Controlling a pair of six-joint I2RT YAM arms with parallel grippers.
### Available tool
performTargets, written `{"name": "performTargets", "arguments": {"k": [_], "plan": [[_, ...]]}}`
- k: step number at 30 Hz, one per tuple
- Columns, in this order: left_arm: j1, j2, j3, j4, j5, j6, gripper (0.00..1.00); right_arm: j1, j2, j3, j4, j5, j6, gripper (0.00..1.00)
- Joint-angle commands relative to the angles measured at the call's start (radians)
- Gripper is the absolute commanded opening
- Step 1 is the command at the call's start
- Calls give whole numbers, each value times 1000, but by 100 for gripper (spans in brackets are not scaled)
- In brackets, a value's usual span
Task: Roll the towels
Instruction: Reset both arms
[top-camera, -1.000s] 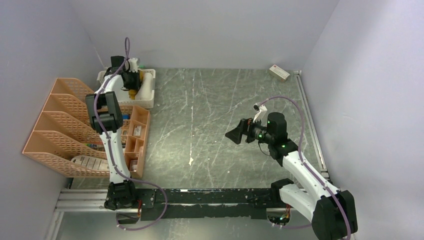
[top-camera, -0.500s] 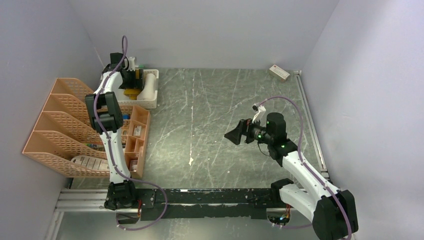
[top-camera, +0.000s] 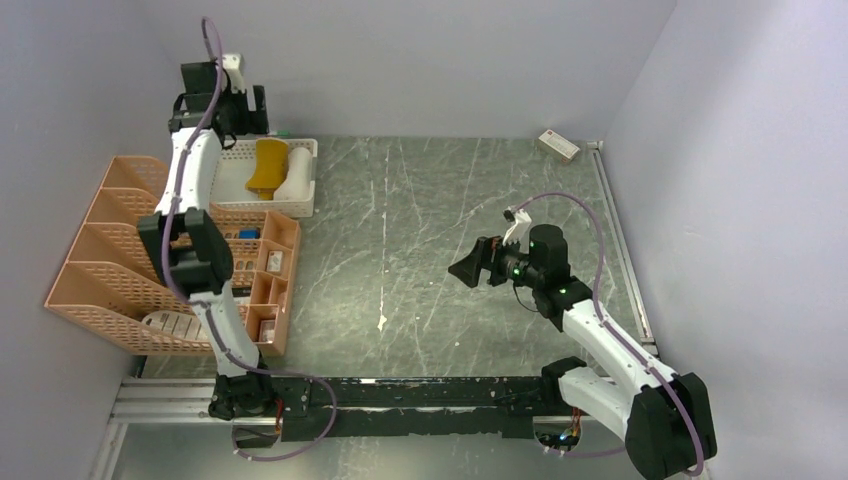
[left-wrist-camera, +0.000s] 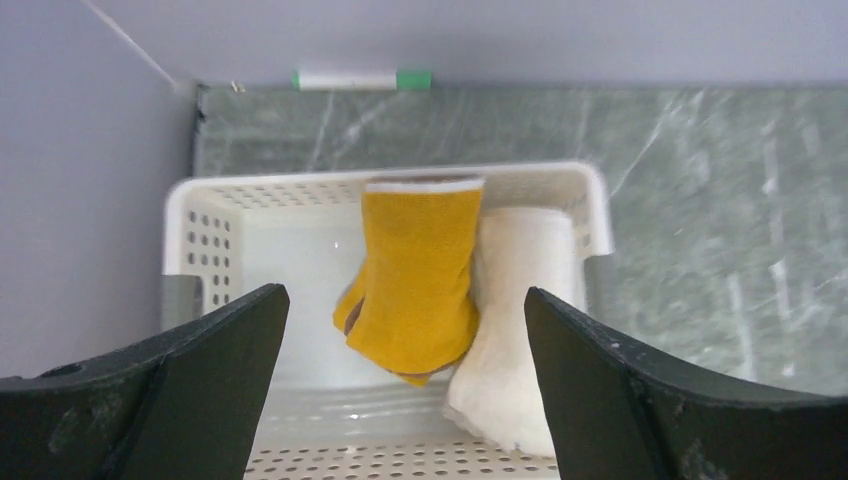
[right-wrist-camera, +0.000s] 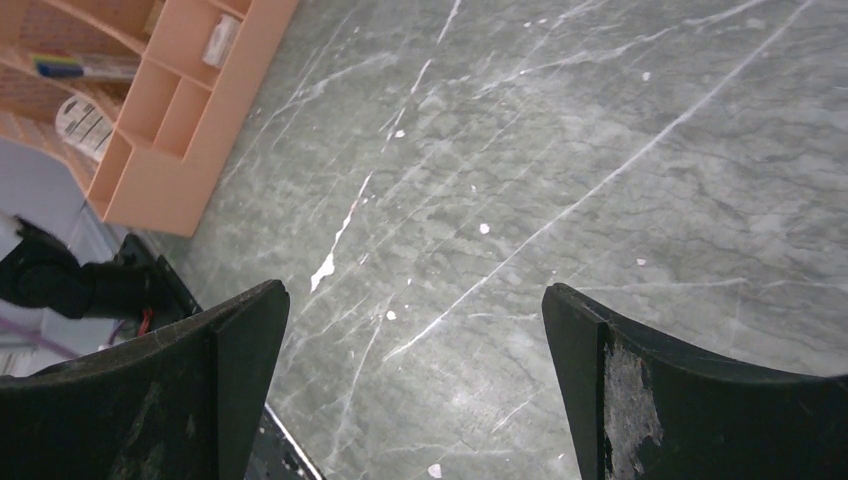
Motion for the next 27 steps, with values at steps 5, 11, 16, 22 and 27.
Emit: {"name": "performTargets", "arguments": {"k": [5,11,16,22,27], "plan": [[-132,-630,-636,504,120,-158,100,22,22,68,18,262,70,100],[-315,-942,-1084,774,110,-276,99,24,53,62,89,380,187,100],[-401,-1127,-1312,823,84,-275,100,25,-18,40,85,539,172,100],[-410,-1226,-1355,774,51,-242,100,25,-53,64,21,698,83,100],[-410,-1162,-1322,755,86,-239,100,25,-63,56,14,771,65,100]]}}
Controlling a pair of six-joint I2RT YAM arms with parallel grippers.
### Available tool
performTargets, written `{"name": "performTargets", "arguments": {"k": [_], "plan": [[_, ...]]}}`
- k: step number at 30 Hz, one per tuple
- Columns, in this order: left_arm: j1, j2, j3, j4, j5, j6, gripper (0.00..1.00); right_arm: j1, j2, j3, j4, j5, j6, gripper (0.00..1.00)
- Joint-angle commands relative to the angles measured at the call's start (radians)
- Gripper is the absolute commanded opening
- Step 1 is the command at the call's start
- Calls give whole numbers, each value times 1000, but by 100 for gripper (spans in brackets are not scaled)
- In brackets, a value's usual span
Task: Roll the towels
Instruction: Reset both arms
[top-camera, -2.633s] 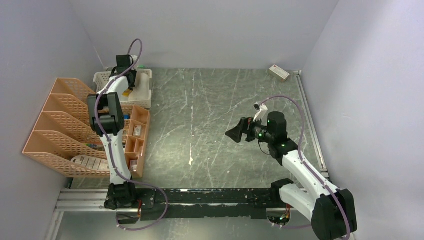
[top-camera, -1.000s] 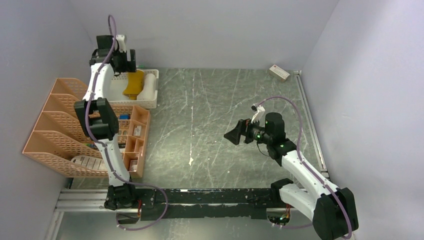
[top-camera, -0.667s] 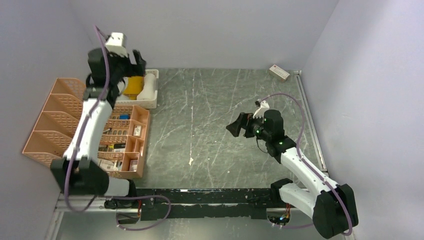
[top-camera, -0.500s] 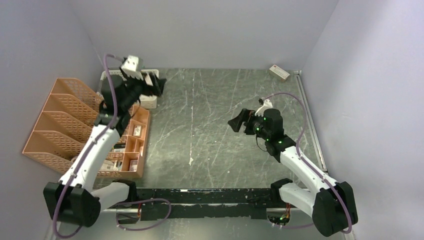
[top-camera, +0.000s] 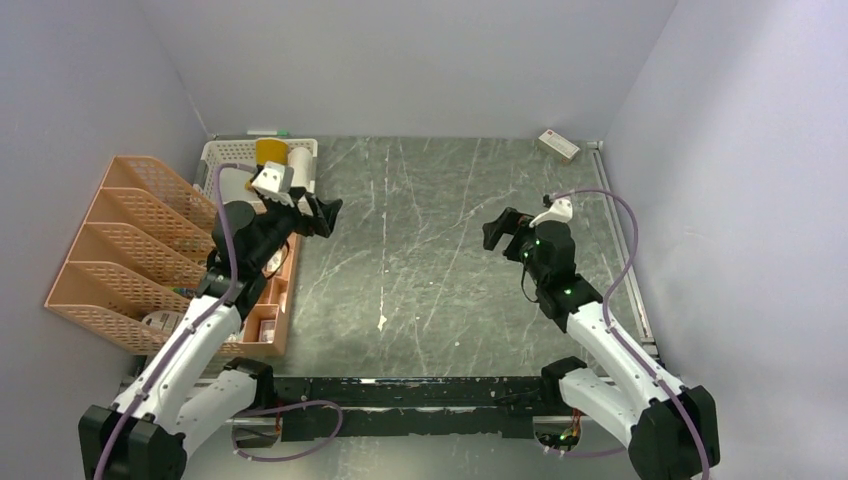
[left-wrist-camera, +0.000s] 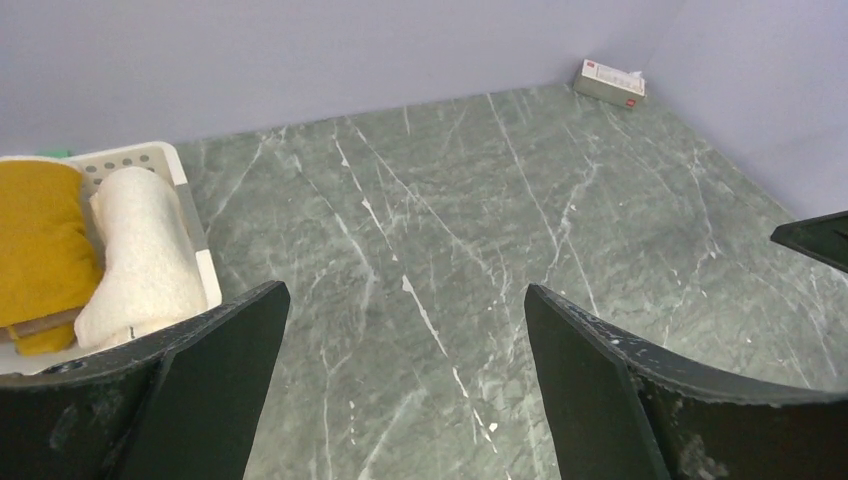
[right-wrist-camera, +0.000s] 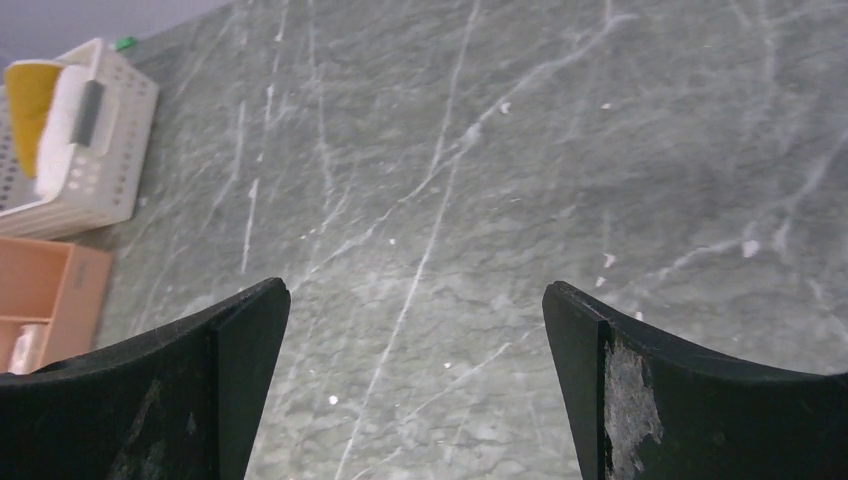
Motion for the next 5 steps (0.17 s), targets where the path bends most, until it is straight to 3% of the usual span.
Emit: {"name": "performTargets", "arguments": {"k": [1,5], "plan": [[-4,48,37,15,19,3,100,7,-19,8,-21,117,-41,100],[-4,8,18,17,-8,6,100,7,-34,4,9,137,-63,100]]}}
